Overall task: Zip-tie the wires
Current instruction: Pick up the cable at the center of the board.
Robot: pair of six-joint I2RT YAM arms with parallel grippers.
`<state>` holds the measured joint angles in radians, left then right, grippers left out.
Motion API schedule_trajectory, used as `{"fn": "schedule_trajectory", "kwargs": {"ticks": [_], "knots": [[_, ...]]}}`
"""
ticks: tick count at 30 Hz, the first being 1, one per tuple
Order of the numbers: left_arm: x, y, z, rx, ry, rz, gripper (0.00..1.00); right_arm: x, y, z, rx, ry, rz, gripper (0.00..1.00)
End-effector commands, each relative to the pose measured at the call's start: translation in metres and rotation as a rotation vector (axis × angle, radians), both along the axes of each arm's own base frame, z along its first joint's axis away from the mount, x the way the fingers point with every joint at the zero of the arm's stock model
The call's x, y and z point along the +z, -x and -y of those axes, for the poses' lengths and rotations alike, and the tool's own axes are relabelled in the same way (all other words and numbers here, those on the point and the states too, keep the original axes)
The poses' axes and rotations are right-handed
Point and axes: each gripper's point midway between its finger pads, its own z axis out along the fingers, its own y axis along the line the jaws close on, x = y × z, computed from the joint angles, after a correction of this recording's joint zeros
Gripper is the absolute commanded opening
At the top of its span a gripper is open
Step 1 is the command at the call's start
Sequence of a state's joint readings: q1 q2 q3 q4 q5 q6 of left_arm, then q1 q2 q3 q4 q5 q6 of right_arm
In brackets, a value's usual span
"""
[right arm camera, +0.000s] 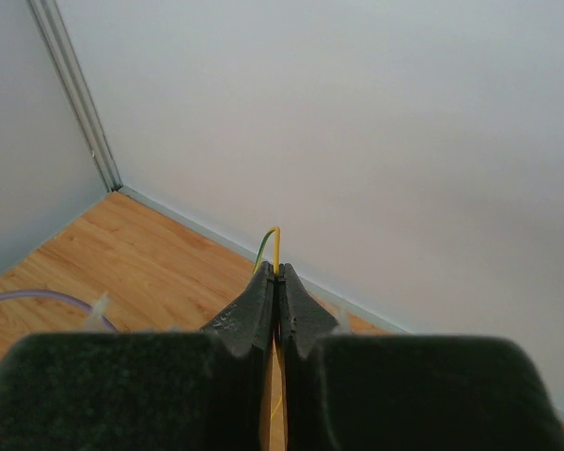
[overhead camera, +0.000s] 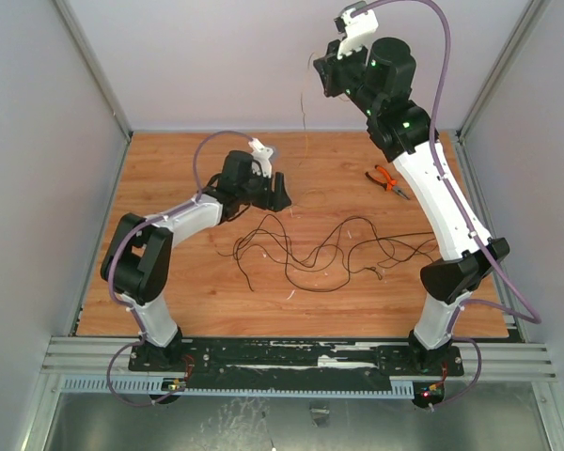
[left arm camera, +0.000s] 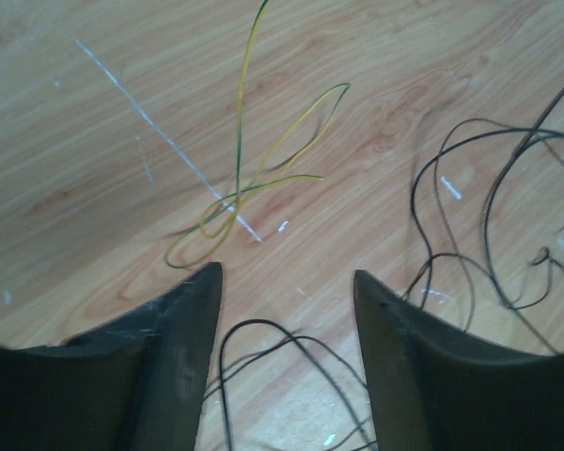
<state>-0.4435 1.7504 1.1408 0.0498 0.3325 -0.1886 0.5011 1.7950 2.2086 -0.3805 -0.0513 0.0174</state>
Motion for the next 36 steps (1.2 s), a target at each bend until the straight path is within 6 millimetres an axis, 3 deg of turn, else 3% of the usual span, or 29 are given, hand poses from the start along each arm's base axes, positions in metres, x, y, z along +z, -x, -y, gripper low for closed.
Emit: {"fn": "schedule_trajectory", "kwargs": {"ticks": [1, 3, 8, 19, 36], "knots": [[0.033, -0.005, 0.009, -0.018, -0.004, 0.129, 0.55, 0.007, 0.005, 0.007, -0.031, 0.003, 0.012, 0.0], [0.038, -0.008, 0.01, -0.018, 0.005, 0.145, 0.5, 0.005, 0.005, 0.006, -0.024, 0.001, 0.007, 0.0], [0.037, -0.011, 0.022, -0.054, 0.015, 0.145, 0.5, 0.004, 0.005, 0.005, -0.017, 0.002, 0.005, 0.0], [0.037, -0.022, 0.046, -0.083, -0.001, 0.186, 0.57, 0.002, 0.005, 0.004, -0.012, 0.007, 0.001, 0.0], [0.003, -0.04, 0.056, -0.095, -0.089, 0.184, 0.6, -0.004, 0.009, 0.004, -0.003, 0.023, -0.005, 0.0]]}}
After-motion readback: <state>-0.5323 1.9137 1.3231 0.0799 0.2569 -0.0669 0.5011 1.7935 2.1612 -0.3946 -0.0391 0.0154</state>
